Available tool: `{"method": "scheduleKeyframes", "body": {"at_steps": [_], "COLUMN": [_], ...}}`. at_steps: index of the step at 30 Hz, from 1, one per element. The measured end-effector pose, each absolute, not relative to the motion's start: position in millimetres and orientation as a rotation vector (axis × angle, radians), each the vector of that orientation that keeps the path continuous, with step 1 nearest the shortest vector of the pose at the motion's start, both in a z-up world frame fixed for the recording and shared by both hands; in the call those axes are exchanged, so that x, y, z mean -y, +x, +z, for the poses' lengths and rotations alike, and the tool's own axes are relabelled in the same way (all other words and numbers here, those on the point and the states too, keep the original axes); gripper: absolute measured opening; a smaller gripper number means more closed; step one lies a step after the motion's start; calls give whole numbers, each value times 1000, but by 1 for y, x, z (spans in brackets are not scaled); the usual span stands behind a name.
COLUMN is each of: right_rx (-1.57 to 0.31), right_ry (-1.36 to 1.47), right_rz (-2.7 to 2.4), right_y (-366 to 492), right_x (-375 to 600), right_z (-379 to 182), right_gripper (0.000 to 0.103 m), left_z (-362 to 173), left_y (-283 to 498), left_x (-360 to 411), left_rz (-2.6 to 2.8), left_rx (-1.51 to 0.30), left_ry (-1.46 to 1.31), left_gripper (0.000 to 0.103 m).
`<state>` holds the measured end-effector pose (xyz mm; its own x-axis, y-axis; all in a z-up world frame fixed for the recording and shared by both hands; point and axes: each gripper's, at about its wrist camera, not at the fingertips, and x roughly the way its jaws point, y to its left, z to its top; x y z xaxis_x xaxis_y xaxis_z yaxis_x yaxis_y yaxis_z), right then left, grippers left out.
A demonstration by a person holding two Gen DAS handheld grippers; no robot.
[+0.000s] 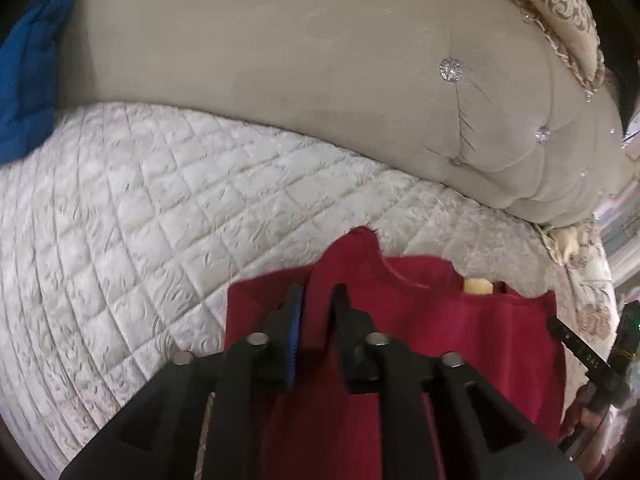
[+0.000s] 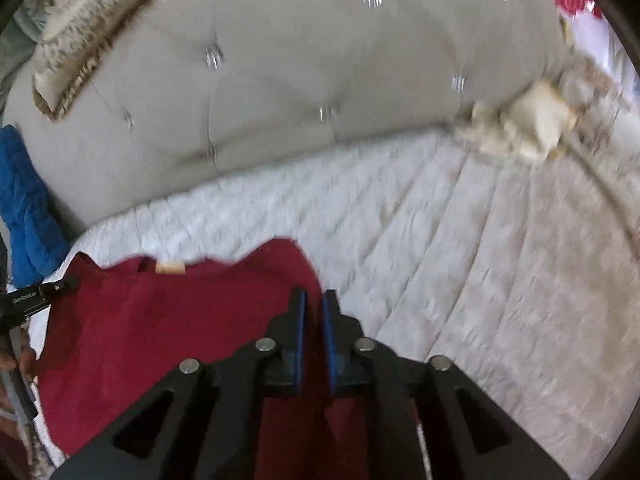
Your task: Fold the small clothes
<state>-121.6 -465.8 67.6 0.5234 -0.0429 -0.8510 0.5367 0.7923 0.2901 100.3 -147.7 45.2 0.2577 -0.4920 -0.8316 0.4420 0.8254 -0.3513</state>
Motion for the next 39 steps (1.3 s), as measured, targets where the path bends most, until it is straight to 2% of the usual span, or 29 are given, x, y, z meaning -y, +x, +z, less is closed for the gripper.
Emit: {"method": "scheduleKeyframes", "body": {"at_steps": [1,3,7,9,14,18,21,28,30,31,32,39], "right_rx": [-949,-920,-895,-904,-959,-969,-988,-987,-991,-994,-999,-998], "right_ry": [592,620,606,595,593,615,641,664,666,667,666,670], "right_rz": [-356,-341,-246,-178,-87,-70,-77,-95,-98,-99,-99,-109], "right_y": [-130,-152,-192,-213,-251,-262,-265,-267,-266,-265,-265,-272], "right_x": [465,462,440,422,382,364,359,360,359,359,359,362], "right_z": [72,86,115,123,119,110,102,96,94,93,92,94], "right_gripper": [23,52,58,62,64,64,64,64,64,64,64,64], "left_z": [47,54,79,89,91,76,63,50,43,41,38,53], "left_y": [97,87,50,28,-21,-45,-49,-37,-32,-32,-33,-25], "left_x": [141,125,84,63,28,31,41,52,57,59,59,22], "left_rz": [-663,-708,-813,-855,-993,-1033,-1038,-1075,-1082,-1078,-1065,-988], "left_rx": [-1153,-1168,-1132,-1096,-1075,-1086,-1099,-1132,-1146,-1154,-1157,-1117], "left_ry": [-65,-87,-99,-79,-4,105,164,108,86,95,116,176], "left_gripper": [7,12,26,28,28,28,28,27,22,13,0,0]}}
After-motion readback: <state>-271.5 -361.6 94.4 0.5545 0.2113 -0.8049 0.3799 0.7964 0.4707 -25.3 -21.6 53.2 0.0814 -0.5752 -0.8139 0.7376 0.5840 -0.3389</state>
